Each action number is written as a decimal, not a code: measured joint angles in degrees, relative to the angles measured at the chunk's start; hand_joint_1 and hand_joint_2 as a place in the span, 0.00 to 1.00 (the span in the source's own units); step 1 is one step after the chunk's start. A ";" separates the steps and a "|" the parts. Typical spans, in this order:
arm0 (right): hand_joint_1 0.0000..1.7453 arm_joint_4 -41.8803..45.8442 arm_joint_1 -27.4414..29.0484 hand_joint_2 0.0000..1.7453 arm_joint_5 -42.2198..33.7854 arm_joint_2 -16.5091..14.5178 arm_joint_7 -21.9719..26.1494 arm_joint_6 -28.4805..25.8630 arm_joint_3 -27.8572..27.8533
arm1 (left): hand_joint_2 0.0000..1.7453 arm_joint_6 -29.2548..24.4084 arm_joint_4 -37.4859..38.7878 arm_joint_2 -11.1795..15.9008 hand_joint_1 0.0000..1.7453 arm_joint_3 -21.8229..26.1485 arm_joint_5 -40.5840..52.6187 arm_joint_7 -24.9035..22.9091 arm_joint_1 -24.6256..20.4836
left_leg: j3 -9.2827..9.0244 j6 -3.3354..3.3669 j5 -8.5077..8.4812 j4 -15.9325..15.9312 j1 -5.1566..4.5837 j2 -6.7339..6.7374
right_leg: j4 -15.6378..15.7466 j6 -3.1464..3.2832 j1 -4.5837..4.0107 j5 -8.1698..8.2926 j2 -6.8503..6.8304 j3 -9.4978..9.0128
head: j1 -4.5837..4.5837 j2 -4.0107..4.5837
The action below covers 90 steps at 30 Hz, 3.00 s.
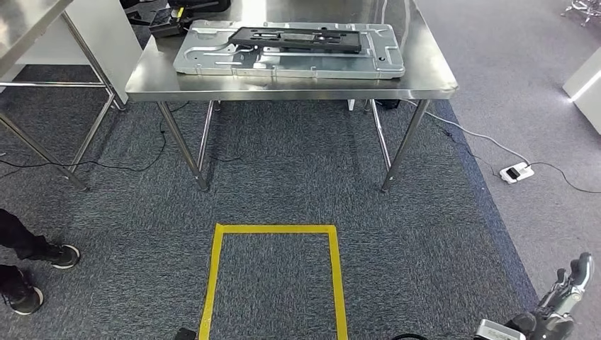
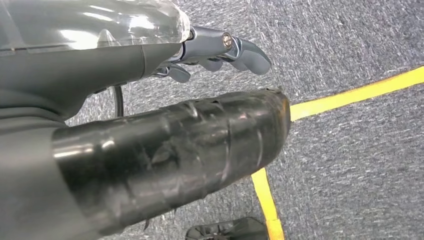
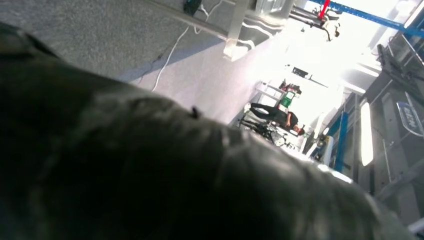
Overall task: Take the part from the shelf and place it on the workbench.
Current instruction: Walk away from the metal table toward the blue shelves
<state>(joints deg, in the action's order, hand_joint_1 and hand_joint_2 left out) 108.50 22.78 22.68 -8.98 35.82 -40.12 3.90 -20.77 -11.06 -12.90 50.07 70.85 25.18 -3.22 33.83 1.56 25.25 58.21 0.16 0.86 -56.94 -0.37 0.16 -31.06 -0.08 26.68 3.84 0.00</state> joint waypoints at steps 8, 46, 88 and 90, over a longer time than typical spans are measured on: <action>0.00 -0.35 0.25 0.00 -0.23 -0.13 -0.60 0.26 -0.55 | 0.00 0.01 0.00 -0.02 0.00 0.02 -0.08 -0.01 0.24 | 4.04 -1.86 10.77 15.26 0.26 -0.40 | 0.19 2.31 0.32 3.97 -0.54 4.85 | -0.13 0.01; 0.00 -67.78 -20.21 0.00 -0.04 -4.33 4.11 22.67 -53.36 | 0.00 -0.04 0.00 -0.43 0.00 1.40 -0.08 -0.13 0.30 | -5.72 -1.20 3.93 1.89 0.24 -0.88 | -0.15 1.68 0.20 4.64 -0.13 5.55 | -0.21 0.02; 0.00 -94.09 -24.60 0.00 13.48 -2.92 -20.59 18.11 -60.20 | 0.00 -0.27 0.00 -1.08 0.00 2.95 0.20 0.17 0.54 | -4.22 1.01 3.14 -1.41 0.47 2.02 | -14.11 -1.56 1.22 -0.30 -0.07 12.29 | 0.26 0.01; 0.00 -94.20 -24.60 0.00 13.77 -2.96 -21.25 18.43 -60.19 | 0.00 -0.27 0.00 -1.13 0.00 2.95 0.22 0.16 0.52 | -4.34 0.45 3.49 -1.15 0.41 3.01 | -6.21 -1.45 1.20 2.77 -1.89 7.91 | 0.26 0.01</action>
<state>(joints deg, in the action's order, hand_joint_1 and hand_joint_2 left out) 14.30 -1.82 36.45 -11.94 14.58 -21.69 -56.29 -21.05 -11.06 -14.03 53.02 71.07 25.34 -2.69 29.49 2.02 28.74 57.06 0.57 3.86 -63.15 -1.82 1.36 -28.29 -1.97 34.59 4.10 0.01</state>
